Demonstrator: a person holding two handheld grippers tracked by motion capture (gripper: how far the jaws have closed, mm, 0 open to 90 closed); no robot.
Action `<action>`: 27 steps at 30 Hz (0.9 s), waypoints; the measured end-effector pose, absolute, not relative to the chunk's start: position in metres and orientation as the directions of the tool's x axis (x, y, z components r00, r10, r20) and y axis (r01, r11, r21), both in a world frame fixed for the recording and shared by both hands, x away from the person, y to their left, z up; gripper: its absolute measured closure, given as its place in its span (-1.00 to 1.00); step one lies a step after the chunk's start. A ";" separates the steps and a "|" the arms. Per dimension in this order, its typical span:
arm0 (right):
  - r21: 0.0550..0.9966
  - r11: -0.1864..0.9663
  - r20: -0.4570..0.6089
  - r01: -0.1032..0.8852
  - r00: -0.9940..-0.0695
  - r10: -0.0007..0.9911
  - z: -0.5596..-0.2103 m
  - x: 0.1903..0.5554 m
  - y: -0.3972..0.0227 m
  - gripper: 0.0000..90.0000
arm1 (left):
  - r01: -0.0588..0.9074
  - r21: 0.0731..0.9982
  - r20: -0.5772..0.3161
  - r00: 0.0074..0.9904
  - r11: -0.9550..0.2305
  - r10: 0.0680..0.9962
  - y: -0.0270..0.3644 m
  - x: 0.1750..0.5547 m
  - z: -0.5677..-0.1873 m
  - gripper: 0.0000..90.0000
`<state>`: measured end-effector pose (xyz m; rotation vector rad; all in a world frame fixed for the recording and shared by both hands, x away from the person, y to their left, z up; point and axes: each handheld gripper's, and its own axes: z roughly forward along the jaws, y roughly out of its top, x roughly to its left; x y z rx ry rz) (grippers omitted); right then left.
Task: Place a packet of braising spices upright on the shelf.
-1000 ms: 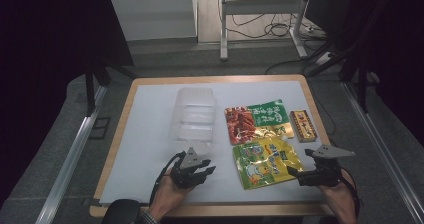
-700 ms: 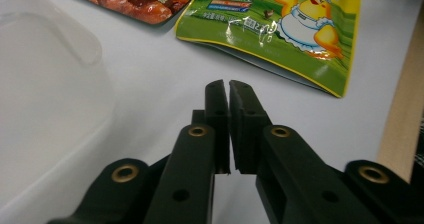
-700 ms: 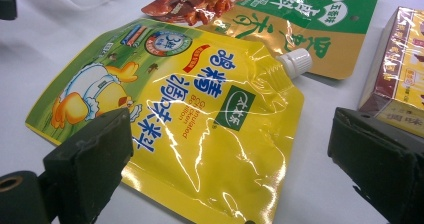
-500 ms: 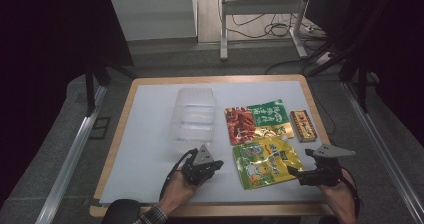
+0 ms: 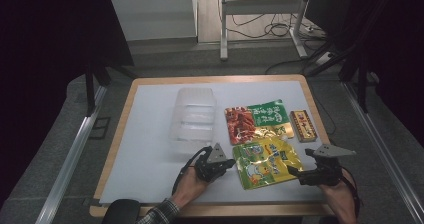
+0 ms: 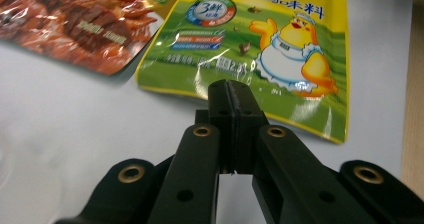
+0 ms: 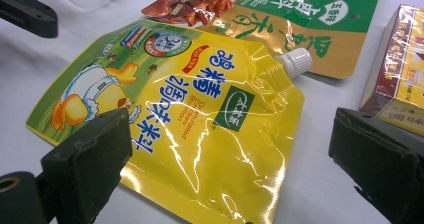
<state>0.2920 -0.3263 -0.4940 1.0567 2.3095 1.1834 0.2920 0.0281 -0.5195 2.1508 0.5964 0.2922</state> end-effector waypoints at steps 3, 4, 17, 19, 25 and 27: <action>0.802 0.374 0.037 0.465 -0.665 0.746 -0.494 0.292 -0.327 -0.93 | 0.302 0.797 0.007 0.862 -0.523 0.507 0.021 0.295 -0.521 0.99; 0.802 0.374 0.037 0.465 -0.665 0.746 -0.494 0.292 -0.327 -0.93 | 0.302 0.797 0.007 0.862 -0.523 0.507 0.021 0.295 -0.521 0.99; 0.802 0.342 0.074 0.490 -0.650 0.757 -0.496 0.294 -0.329 -0.96 | 0.302 0.800 0.008 0.859 -0.519 0.512 0.001 0.311 -0.532 0.99; 0.804 0.336 0.079 0.491 -0.647 0.758 -0.496 0.294 -0.330 -0.96 | 0.298 0.790 0.022 0.860 -0.536 0.510 -0.001 0.311 -0.533 0.99; 0.799 0.337 0.083 0.498 -0.647 0.758 -0.497 0.295 -0.330 -0.96 | 0.287 0.775 0.059 0.854 -0.563 0.516 -0.005 0.307 -0.539 1.00; 0.796 0.337 0.084 0.503 -0.643 0.761 -0.497 0.295 -0.330 -0.96 | 0.274 0.763 0.089 0.853 -0.586 0.515 -0.006 0.304 -0.539 1.00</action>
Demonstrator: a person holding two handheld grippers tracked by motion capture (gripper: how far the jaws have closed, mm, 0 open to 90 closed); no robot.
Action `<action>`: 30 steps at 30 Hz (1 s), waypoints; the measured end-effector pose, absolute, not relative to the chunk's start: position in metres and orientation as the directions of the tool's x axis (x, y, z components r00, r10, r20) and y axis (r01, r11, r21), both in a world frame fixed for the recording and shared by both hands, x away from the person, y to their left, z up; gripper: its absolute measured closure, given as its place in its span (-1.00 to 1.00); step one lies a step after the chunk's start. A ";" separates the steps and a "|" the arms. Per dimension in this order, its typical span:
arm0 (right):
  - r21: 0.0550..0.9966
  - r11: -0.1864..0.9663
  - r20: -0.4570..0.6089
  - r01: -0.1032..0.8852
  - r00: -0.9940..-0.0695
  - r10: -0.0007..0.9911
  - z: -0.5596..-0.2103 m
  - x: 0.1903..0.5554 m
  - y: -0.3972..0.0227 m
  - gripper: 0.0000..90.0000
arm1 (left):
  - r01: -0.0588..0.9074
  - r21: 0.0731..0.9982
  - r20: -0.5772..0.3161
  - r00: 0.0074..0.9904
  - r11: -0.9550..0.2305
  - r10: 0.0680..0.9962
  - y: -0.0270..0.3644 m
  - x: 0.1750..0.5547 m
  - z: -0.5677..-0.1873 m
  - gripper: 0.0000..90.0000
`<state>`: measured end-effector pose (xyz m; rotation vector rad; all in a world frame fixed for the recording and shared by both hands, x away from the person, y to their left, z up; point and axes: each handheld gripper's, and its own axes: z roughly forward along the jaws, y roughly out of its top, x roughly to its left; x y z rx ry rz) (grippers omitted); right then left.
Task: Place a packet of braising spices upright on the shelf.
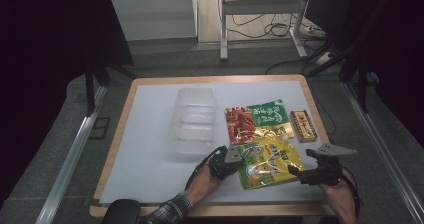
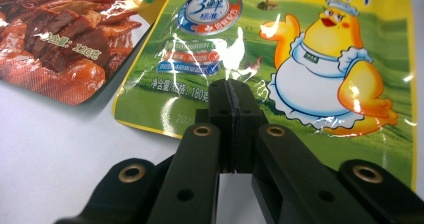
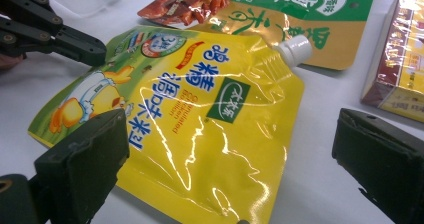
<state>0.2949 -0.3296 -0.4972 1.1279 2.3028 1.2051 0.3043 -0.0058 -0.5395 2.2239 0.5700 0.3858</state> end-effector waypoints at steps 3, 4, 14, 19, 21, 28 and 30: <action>0.787 0.330 0.102 0.521 -0.637 0.764 -0.498 0.296 -0.331 -0.97 | 0.275 0.757 0.094 0.852 -0.593 0.515 -0.005 0.303 -0.540 1.00; 0.783 0.324 0.113 0.531 -0.633 0.766 -0.499 0.297 -0.331 -0.97 | 0.281 0.757 0.087 0.852 -0.590 0.517 -0.005 0.303 -0.540 1.00; 0.731 0.301 0.206 0.613 -0.618 0.759 -0.509 0.308 -0.332 -0.99 | 0.317 0.757 0.031 0.856 -0.571 0.516 0.000 0.304 -0.540 1.00; 0.698 0.293 0.272 0.653 -0.621 0.736 -0.516 0.318 -0.331 -0.96 | 0.330 0.750 0.015 0.858 -0.574 0.513 0.001 0.305 -0.540 1.00; 0.694 0.291 0.283 0.659 -0.621 0.731 -0.517 0.322 -0.329 -0.94 | 0.330 0.748 0.015 0.859 -0.576 0.512 0.001 0.305 -0.539 1.00; 0.670 0.271 0.351 0.691 -0.617 0.704 -0.521 0.328 -0.319 -0.84 | 0.319 0.744 0.038 0.858 -0.588 0.513 0.000 0.303 -0.539 1.00; 0.666 0.257 0.382 0.700 -0.617 0.688 -0.521 0.329 -0.316 -0.84 | 0.316 0.740 0.043 0.859 -0.593 0.511 0.000 0.303 -0.539 1.00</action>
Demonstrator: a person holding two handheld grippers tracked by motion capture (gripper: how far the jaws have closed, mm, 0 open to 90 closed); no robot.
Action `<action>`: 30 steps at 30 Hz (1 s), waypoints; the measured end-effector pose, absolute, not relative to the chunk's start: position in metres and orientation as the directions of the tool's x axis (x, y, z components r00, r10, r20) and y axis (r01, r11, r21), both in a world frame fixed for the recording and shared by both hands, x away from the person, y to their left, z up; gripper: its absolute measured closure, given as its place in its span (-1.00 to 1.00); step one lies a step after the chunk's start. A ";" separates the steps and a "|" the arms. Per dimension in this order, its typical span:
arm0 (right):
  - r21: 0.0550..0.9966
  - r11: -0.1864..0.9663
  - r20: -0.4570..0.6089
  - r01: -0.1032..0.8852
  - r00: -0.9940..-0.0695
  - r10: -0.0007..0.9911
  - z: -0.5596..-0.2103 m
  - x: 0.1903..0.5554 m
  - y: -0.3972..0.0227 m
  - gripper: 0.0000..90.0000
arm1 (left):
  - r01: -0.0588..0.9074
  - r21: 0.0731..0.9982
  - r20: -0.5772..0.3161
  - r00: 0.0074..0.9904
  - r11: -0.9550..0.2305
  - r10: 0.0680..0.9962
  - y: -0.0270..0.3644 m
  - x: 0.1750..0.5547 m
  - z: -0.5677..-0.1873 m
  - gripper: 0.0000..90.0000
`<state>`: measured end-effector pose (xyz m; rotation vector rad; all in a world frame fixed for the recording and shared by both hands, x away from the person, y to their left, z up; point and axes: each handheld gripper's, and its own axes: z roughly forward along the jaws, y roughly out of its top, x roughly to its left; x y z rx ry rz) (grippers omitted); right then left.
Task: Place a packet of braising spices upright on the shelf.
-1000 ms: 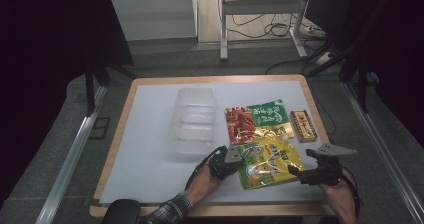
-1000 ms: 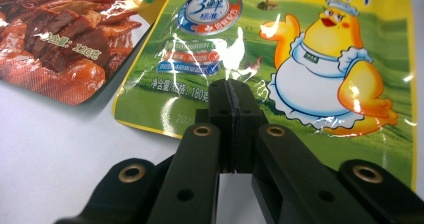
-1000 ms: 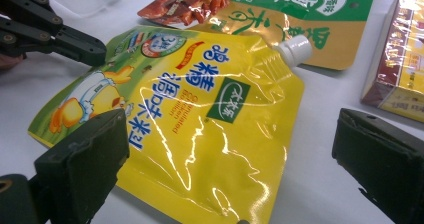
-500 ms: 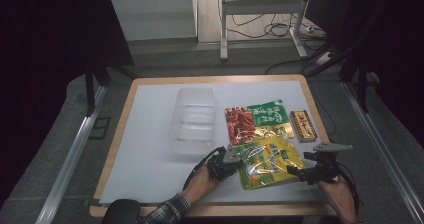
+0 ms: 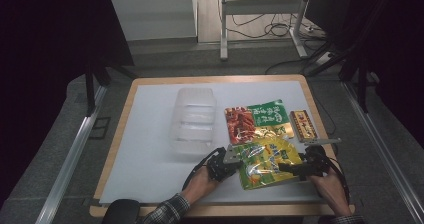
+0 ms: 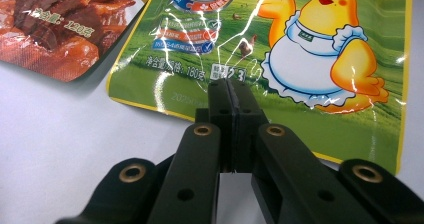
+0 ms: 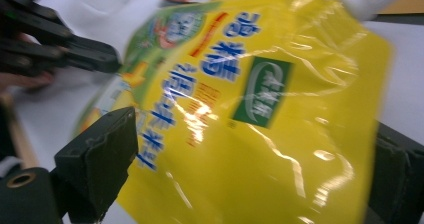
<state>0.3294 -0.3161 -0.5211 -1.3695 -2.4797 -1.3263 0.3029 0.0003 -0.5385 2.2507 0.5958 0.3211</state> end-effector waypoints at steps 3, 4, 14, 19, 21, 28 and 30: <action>0.669 0.263 0.378 0.695 -0.623 0.685 -0.519 0.330 -0.313 -0.86 | 0.324 0.747 0.032 0.854 -0.580 0.519 0.000 0.303 -0.539 1.00; 0.671 0.256 0.385 0.696 -0.622 0.682 -0.518 0.330 -0.313 -0.88 | 0.328 0.749 0.026 0.853 -0.575 0.521 0.000 0.303 -0.539 1.00; 0.711 0.212 0.383 0.670 -0.623 0.682 -0.504 0.325 -0.305 -0.44 | 0.347 0.746 0.000 0.853 -0.568 0.522 0.002 0.305 -0.538 1.00; 0.725 0.144 0.389 0.673 -0.573 0.721 -0.498 0.325 -0.313 0.26 | 0.354 0.749 -0.004 0.847 -0.559 0.531 0.003 0.304 -0.538 0.99; 0.729 0.152 0.365 0.667 -0.568 0.738 -0.497 0.324 -0.312 0.41 | 0.347 0.751 0.016 0.842 -0.563 0.540 0.002 0.303 -0.538 0.90; 0.774 0.209 0.270 0.598 -0.610 0.745 -0.486 0.317 -0.304 0.82 | 0.374 0.747 0.009 0.821 -0.550 0.571 0.009 0.301 -0.525 0.60; 0.780 0.228 0.244 0.583 -0.618 0.747 -0.482 0.315 -0.301 0.87 | 0.379 0.760 -0.010 0.819 -0.528 0.574 0.014 0.299 -0.521 0.53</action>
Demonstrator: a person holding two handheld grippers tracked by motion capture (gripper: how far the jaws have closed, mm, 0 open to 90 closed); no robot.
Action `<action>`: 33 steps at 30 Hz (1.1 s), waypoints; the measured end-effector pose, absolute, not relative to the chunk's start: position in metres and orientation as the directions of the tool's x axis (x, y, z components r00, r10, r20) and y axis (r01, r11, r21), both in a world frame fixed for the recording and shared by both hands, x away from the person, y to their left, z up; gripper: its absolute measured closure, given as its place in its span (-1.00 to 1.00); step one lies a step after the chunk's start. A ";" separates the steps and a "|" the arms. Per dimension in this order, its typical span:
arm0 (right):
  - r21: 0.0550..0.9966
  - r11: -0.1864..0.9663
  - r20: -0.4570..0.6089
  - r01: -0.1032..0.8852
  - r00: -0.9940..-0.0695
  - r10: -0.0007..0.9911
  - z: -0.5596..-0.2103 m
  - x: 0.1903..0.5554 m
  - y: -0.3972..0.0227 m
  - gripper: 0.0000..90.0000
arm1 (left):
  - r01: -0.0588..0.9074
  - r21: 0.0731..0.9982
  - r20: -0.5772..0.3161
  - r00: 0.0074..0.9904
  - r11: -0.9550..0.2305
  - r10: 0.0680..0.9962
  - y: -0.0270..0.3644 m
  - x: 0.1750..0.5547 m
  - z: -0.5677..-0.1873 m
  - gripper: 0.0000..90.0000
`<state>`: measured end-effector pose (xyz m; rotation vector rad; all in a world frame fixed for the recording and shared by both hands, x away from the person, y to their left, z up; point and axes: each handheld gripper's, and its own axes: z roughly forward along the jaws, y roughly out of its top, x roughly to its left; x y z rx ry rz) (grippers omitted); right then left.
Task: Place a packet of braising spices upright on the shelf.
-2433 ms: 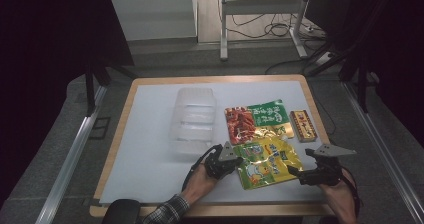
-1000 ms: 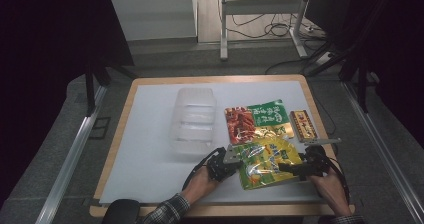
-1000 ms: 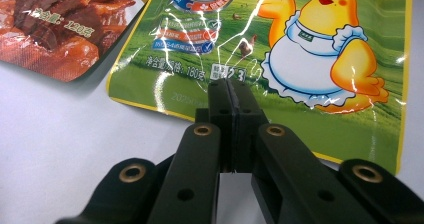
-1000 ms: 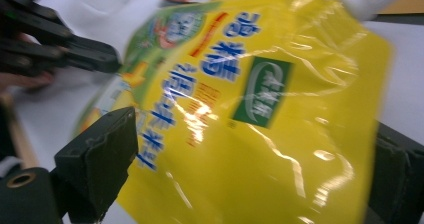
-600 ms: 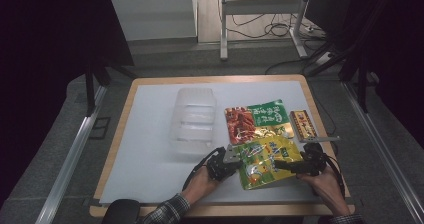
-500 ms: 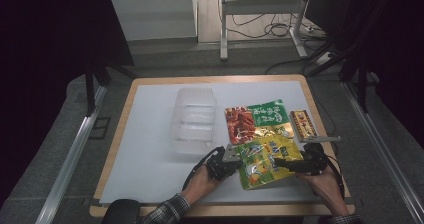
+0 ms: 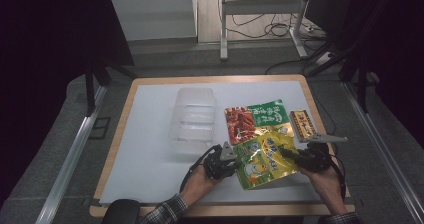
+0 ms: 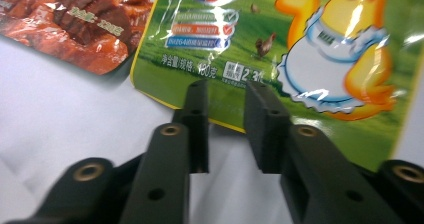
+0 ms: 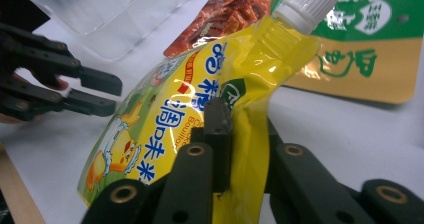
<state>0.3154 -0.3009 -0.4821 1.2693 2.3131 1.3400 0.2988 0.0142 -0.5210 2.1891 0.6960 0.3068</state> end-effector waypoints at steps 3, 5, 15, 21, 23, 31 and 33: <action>0.784 0.221 0.256 0.580 -0.626 0.737 -0.478 0.316 -0.300 0.90 | 0.375 0.766 -0.017 0.824 -0.522 0.566 0.020 0.295 -0.518 0.39; 0.794 0.202 0.280 0.574 -0.639 0.717 -0.476 0.316 -0.301 0.92 | 0.369 0.763 -0.004 0.823 -0.530 0.567 0.023 0.293 -0.517 0.28; 0.823 0.166 0.312 0.543 -0.677 0.667 -0.458 0.318 -0.298 0.94 | 0.348 0.771 0.016 0.828 -0.534 0.561 0.036 0.278 -0.513 -0.20; 0.831 0.170 0.315 0.530 -0.700 0.640 -0.449 0.319 -0.294 0.95 | 0.356 0.766 0.012 0.825 -0.535 0.565 0.044 0.272 -0.515 -0.39; 0.833 0.173 0.313 0.526 -0.705 0.637 -0.448 0.319 -0.293 0.95 | 0.358 0.769 0.006 0.825 -0.529 0.566 0.046 0.271 -0.515 -0.43; 0.845 0.176 0.313 0.505 -0.734 0.602 -0.429 0.322 -0.286 0.95 | 0.328 0.796 0.003 0.838 -0.508 0.546 0.063 0.253 -0.515 -0.63; 0.849 0.177 0.309 0.498 -0.739 0.598 -0.424 0.323 -0.285 0.95 | 0.318 0.806 0.010 0.836 -0.499 0.548 0.066 0.250 -0.514 -0.69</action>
